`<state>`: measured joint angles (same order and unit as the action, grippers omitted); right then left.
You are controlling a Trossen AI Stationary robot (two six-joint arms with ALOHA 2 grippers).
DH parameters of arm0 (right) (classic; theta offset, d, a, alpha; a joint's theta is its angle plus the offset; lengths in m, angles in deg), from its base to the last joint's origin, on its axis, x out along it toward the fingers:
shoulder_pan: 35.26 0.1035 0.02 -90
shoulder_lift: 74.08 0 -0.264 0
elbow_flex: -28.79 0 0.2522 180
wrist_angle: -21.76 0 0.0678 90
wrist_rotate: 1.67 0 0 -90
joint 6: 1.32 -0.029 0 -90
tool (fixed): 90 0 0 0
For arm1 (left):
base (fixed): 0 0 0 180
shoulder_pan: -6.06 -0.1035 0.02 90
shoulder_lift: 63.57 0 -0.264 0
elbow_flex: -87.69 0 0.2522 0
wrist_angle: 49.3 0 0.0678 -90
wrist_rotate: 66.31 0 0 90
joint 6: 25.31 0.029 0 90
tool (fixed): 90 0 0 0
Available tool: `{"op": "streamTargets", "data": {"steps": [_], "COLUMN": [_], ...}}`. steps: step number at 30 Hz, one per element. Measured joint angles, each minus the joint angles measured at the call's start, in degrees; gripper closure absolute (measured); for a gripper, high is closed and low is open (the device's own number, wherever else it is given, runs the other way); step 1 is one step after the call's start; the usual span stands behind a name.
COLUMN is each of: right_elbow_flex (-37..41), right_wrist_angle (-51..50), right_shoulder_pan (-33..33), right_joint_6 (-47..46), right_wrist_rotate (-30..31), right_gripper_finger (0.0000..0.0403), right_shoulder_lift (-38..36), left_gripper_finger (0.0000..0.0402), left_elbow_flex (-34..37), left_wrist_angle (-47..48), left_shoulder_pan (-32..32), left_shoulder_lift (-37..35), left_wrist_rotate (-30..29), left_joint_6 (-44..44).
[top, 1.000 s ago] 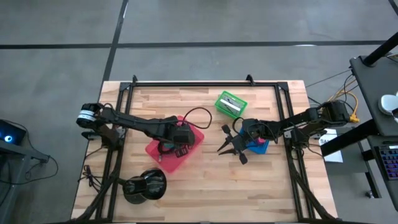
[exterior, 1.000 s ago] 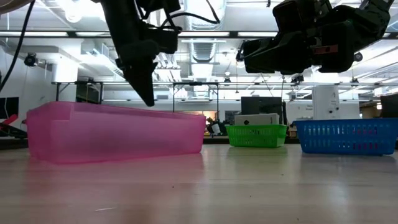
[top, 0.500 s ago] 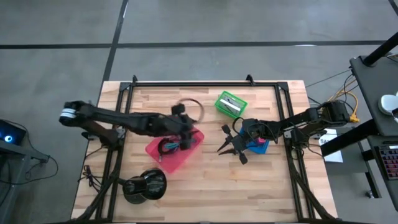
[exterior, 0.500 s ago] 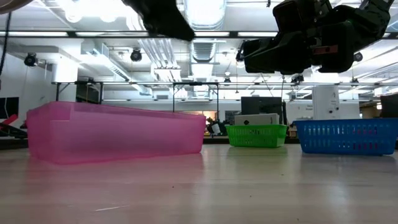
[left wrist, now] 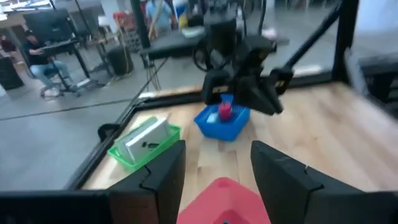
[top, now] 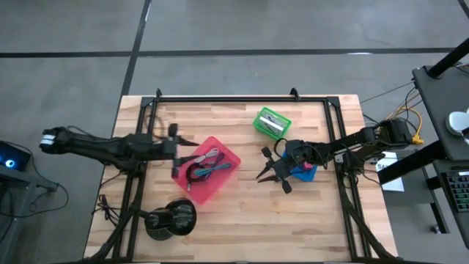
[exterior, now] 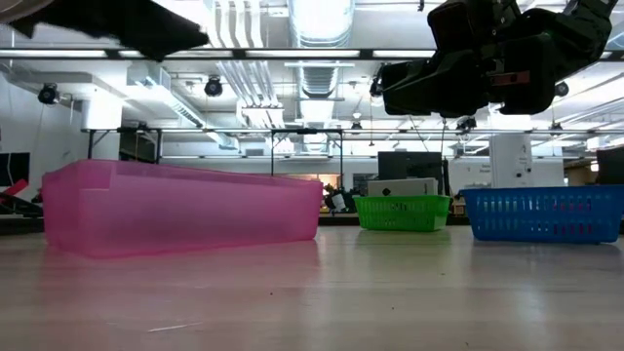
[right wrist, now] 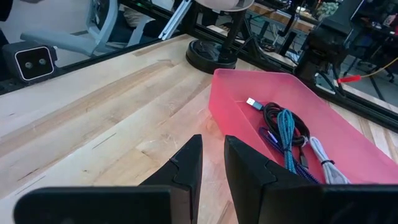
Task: Pick and place items into bin
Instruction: Return to Home Position
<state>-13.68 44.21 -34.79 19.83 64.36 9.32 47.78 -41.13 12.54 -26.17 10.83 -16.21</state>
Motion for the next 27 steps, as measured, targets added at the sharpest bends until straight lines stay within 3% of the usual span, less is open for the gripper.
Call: {"op": "streamTargets", "data": {"steps": [7,18,24,27], "right_elbow_flex": [0.0,0.0,0.02,0.02], "right_wrist_angle": [0.01,0.02,0.58,3.68], "right_shoulder_pan": [0.0,0.0,0.0,0.01], "right_joint_6": [-0.09,-0.13,-0.21,-5.49], "right_wrist_rotate": [0.0,0.0,0.2,2.45], "right_gripper_finger": [0.0346,0.0346,0.0346,0.0346], "right_shoulder_lift": [0.04,0.07,0.09,-0.04], "left_gripper_finger": [0.0235,0.0235,0.0235,0.0235], "left_elbow_flex": [12.55,25.58,25.58,25.65], "left_wrist_angle": [-6.15,-2.66,1.1,1.96], "left_shoulder_pan": [0.07,0.0,0.0,0.0], "left_shoulder_lift": [-15.36,-34.84,-35.54,-35.58], "left_wrist_rotate": [5.74,3.6,1.38,1.19], "left_joint_6": [-5.3,-1.27,-2.34,-2.67]}}
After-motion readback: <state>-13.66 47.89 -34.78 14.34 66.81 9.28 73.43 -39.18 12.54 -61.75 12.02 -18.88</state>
